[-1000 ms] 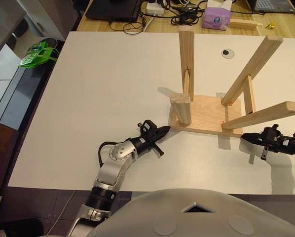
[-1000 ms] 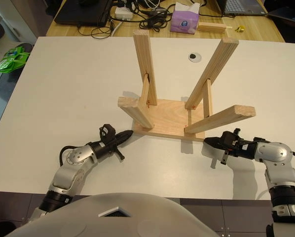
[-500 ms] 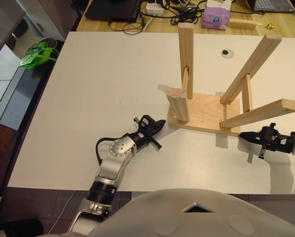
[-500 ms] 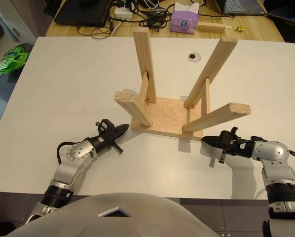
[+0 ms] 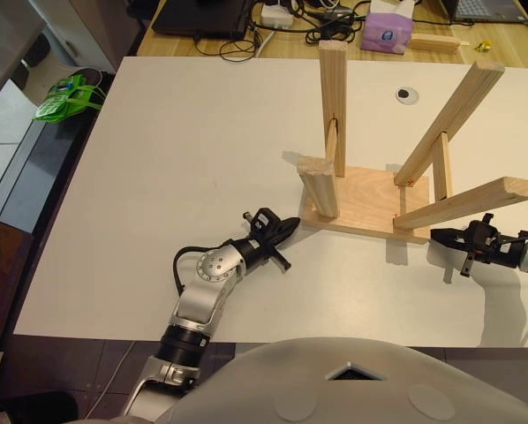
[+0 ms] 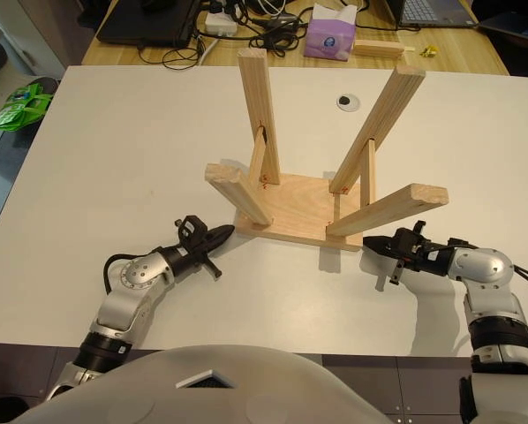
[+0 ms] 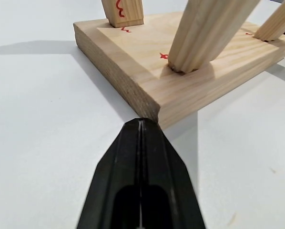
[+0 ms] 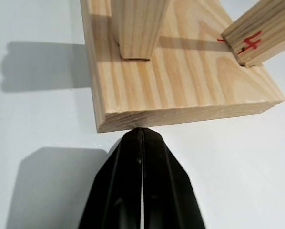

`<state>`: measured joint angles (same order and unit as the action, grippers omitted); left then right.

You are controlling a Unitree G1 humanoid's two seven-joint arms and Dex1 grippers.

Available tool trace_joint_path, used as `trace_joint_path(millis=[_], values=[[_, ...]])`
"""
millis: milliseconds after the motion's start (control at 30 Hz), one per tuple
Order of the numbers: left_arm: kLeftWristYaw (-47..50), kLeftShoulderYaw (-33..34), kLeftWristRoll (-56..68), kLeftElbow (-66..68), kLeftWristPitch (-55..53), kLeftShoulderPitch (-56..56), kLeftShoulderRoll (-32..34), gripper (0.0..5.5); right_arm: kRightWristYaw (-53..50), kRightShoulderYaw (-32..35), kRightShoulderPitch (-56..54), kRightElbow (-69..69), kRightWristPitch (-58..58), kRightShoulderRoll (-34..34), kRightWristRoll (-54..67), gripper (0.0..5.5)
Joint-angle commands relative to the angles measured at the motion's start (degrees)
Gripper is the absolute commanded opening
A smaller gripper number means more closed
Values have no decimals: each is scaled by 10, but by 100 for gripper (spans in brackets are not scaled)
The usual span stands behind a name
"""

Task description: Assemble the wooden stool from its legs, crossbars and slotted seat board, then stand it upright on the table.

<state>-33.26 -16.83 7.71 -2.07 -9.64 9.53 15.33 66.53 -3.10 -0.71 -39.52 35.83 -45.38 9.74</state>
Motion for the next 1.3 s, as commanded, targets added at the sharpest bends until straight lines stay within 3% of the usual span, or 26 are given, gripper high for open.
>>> trace_joint_path(millis=[33, 533, 967, 1300], values=[[7, -11, -8, 28, -21, 1, -11, 3, 4, -16, 1, -67, 18, 11, -33, 0], [3, -12, -10, 40, -12, -3, -19, 3, 58, -18, 22, 8, -22, 5, 16, 0], [4, -8, -9, 47, -4, -3, -19, 3, 66, -1, -4, -87, 27, -15, 7, 0], [3, -10, -9, 47, -6, -6, -21, 3, 94, 19, 45, 15, -31, -16, 50, 0]])
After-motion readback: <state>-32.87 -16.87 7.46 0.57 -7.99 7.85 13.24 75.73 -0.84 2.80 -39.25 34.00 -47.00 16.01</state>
